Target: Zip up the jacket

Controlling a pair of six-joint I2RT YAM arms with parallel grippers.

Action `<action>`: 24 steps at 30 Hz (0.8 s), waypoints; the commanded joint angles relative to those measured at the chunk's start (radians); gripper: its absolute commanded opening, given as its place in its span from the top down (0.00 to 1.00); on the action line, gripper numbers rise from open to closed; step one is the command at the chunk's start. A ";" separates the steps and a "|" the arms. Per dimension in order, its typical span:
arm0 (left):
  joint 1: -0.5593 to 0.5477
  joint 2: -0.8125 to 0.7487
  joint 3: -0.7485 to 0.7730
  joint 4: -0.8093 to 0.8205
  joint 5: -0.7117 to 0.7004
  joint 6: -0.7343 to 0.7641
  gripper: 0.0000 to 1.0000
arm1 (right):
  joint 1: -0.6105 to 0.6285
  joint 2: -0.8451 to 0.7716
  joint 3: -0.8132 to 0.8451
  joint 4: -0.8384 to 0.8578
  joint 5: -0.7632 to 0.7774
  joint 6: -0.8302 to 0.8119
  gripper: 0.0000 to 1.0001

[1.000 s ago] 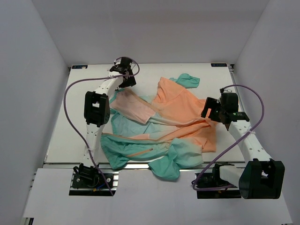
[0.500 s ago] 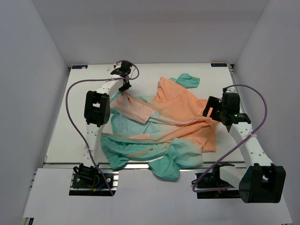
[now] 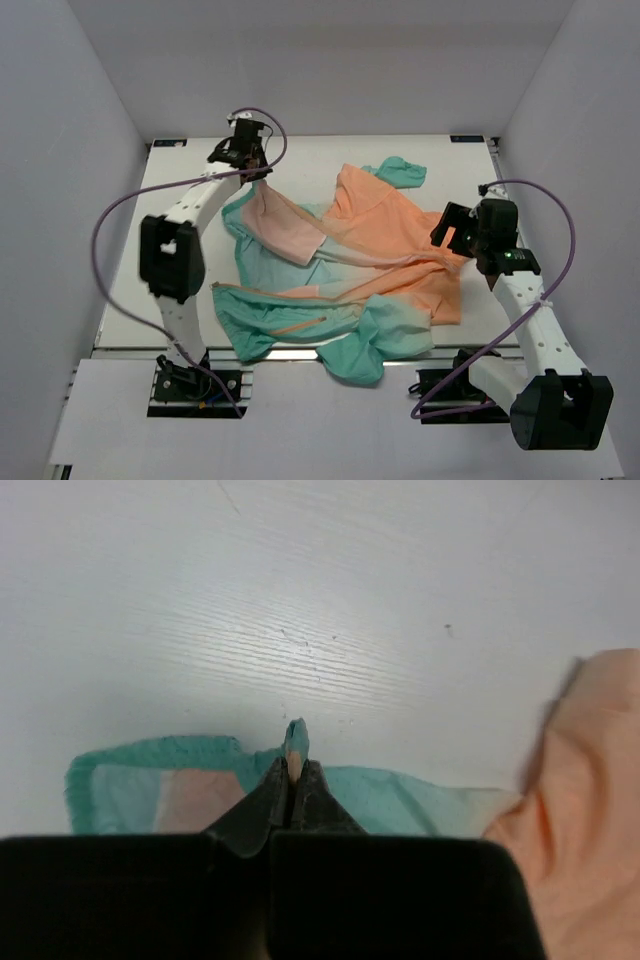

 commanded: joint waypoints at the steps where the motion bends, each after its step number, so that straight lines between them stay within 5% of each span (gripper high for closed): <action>1: -0.020 -0.425 -0.377 0.155 0.020 -0.048 1.00 | -0.003 -0.052 -0.019 0.043 -0.048 0.019 0.11; 5: -0.035 -0.760 -0.809 0.135 -0.024 -0.227 1.00 | -0.003 -0.076 -0.024 0.025 -0.028 0.039 0.11; 12: -0.040 -1.115 -1.132 -0.263 -0.082 -0.508 0.97 | -0.003 -0.101 -0.053 0.013 0.050 0.093 0.11; 13: -0.040 -1.138 -1.141 -0.335 -0.092 -0.524 0.78 | -0.003 -0.101 -0.058 0.014 0.041 0.093 0.11; 16: -0.040 -1.186 -1.126 -0.420 -0.127 -0.551 0.73 | -0.003 -0.103 -0.071 -0.001 0.021 0.096 0.11; 19: -0.040 -1.149 -1.031 -0.425 -0.087 -0.530 0.02 | -0.003 -0.101 -0.084 -0.029 0.003 0.114 0.11; 24: -0.060 -1.023 -0.915 -0.225 0.032 -0.404 0.02 | -0.003 -0.090 -0.116 -0.128 -0.010 0.171 0.11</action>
